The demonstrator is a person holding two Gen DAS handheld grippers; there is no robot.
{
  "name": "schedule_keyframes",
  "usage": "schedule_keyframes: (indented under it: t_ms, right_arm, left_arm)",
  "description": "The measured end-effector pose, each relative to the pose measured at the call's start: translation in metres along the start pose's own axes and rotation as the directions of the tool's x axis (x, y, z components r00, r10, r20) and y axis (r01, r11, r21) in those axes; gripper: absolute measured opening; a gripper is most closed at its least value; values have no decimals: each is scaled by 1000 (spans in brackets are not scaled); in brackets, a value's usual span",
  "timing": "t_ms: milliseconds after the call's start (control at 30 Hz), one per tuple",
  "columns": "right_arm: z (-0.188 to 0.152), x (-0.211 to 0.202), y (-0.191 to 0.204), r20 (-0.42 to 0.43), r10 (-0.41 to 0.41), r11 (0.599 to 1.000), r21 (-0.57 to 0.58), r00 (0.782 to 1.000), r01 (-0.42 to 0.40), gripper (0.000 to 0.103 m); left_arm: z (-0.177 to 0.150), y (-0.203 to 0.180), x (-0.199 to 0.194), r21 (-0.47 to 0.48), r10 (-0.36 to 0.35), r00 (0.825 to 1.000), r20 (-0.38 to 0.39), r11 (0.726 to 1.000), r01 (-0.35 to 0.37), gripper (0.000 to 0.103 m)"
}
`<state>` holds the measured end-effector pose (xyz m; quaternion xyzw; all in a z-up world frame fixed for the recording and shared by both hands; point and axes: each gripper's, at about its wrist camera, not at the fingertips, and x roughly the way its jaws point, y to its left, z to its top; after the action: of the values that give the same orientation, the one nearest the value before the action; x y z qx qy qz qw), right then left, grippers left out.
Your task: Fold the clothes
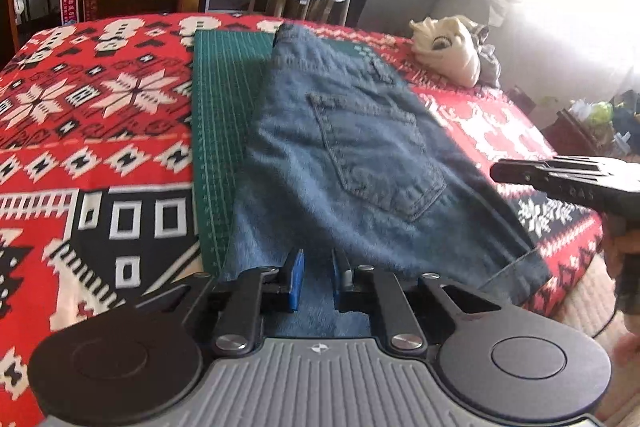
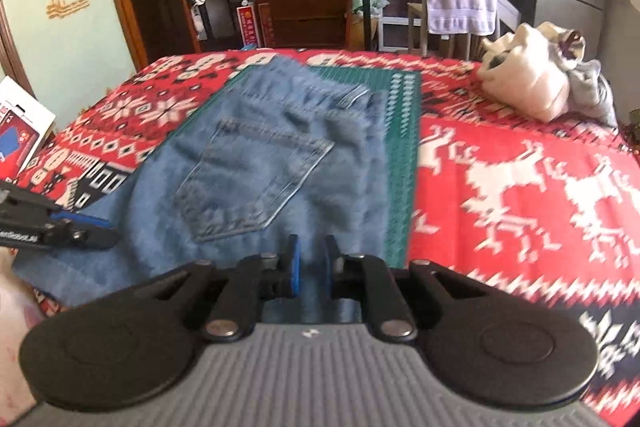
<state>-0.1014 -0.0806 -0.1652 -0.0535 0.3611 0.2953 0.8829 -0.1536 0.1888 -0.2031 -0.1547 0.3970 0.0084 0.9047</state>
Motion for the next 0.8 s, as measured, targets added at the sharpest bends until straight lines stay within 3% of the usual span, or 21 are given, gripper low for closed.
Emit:
schedule_keyframes:
  t_ms: [233, 433, 800]
  right_arm:
    - [52, 17, -46, 13, 48, 998, 30, 999, -48, 14]
    - [77, 61, -62, -15, 104, 993, 60, 994, -103, 28]
    - [112, 139, -80, -80, 204, 975, 109, 976, -195, 24]
  left_arm:
    - [-1, 3, 9, -20, -13, 999, -43, 1000, 12, 13]
    - [-2, 6, 11, -38, -17, 998, -57, 999, 15, 13]
    - [1, 9, 15, -49, -33, 997, -74, 998, 29, 13]
